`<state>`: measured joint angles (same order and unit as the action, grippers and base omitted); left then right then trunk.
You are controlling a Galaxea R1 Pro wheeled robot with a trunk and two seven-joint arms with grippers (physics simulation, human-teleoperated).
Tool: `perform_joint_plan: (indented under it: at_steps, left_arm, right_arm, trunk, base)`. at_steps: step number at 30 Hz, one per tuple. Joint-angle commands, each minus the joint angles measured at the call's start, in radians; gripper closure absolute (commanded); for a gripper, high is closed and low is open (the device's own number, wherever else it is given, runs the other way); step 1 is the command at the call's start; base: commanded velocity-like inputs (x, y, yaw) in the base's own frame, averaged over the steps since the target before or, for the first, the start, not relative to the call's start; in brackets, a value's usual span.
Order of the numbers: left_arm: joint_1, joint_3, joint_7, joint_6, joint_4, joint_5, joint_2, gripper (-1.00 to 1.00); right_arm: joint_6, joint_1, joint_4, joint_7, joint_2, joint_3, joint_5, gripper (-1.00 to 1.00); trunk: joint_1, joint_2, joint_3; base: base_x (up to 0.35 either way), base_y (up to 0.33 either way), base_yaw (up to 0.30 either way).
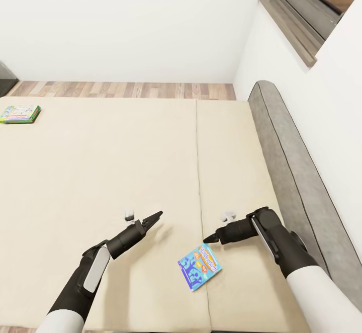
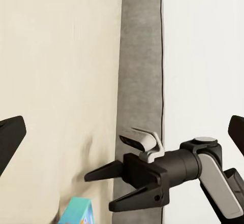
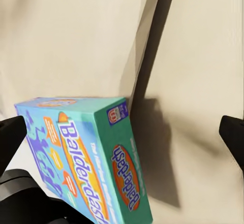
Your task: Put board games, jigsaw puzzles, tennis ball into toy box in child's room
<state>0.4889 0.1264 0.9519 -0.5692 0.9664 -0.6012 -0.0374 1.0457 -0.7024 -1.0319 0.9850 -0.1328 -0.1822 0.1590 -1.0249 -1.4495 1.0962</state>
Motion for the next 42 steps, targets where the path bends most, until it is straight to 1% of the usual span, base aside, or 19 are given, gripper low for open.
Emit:
perform_joint_plan:
  at_steps: [1, 7, 10, 18, 21, 26, 28, 29, 30, 35, 41, 42]
  left_arm:
    - [0.000, 0.002, 0.002, -0.008, 0.000, -0.002, -0.001, -1.00]
    - [0.000, 0.002, 0.002, -0.008, 0.000, -0.002, -0.001, -1.00]
    - [0.000, 0.001, 0.003, -0.008, 0.000, -0.004, -0.001, -1.00]
    - [-0.003, -0.009, 0.007, -0.011, 0.005, -0.006, 0.000, -1.00]
    - [-0.018, -0.019, 0.007, -0.017, 0.018, -0.006, 0.001, -1.00]
    - [-0.031, -0.025, 0.007, -0.022, 0.028, -0.008, 0.002, -1.00]
    - [-0.037, -0.027, 0.007, -0.033, 0.032, -0.007, 0.003, -1.00]
    - [-0.037, -0.027, 0.007, -0.033, 0.032, -0.007, 0.003, -1.00]
    - [-0.040, -0.028, 0.007, -0.042, 0.033, -0.007, 0.003, -1.00]
    - [-0.048, -0.029, 0.007, -0.062, 0.035, -0.005, 0.005, -1.00]
    - [-0.069, -0.031, 0.008, -0.113, 0.039, -0.004, 0.011, -1.00]
    - [-0.069, -0.031, 0.008, -0.113, 0.039, -0.004, 0.011, -1.00]
  right_arm:
    - [0.001, -0.001, -0.001, 0.008, -0.001, -0.001, 0.019, -1.00]
    - [0.001, -0.002, -0.012, 0.009, -0.011, 0.004, 0.017, -1.00]
    - [0.001, 0.001, -0.038, 0.010, -0.028, 0.007, 0.016, -1.00]
    - [0.001, 0.008, -0.078, 0.012, -0.048, 0.009, 0.014, -1.00]
    - [0.001, 0.011, -0.093, 0.013, -0.059, 0.010, 0.015, -1.00]
    - [0.001, 0.013, -0.101, 0.013, -0.071, 0.011, 0.015, -1.00]
    - [0.001, 0.014, -0.104, 0.013, -0.082, 0.012, 0.014, -1.00]
    - [0.001, 0.014, -0.104, 0.013, -0.082, 0.012, 0.014, -1.00]
    - [0.001, 0.014, -0.105, 0.013, -0.088, 0.013, 0.013, -1.00]
    - [0.001, 0.015, -0.107, 0.014, -0.097, 0.013, 0.011, -1.00]
    - [0.001, 0.017, -0.108, 0.016, -0.114, 0.013, 0.010, -1.00]
    - [0.001, 0.017, -0.108, 0.016, -0.114, 0.013, 0.010, -1.00]
  trunk:
    - [0.000, 0.000, 0.001]
    - [0.000, 0.000, 0.001]
    - [0.000, 0.000, 0.001]
    - [0.000, 0.000, 0.001]
    - [0.000, 0.000, 0.001]
    - [0.000, 0.000, 0.001]
    - [0.000, 0.000, 0.001]
    - [0.000, 0.000, 0.001]
    - [0.000, 0.000, 0.001]
    - [0.000, 0.000, 0.001]
    - [0.000, 0.000, 0.001]
    - [0.000, 0.000, 0.001]
  base:
    - [0.000, 0.000, 0.000]
    - [0.000, 0.000, 0.000]
    - [0.000, 0.000, 0.000]
    - [0.000, 0.000, 0.000]
    - [0.000, 0.000, 0.000]
    - [0.000, 0.000, 0.000]
    - [0.000, 0.000, 0.000]
    - [0.000, 0.000, 0.000]
    - [0.000, 0.000, 0.000]
    - [0.000, 0.000, 0.000]
    - [0.000, 0.000, 0.000]
    - [0.000, 0.000, 0.000]
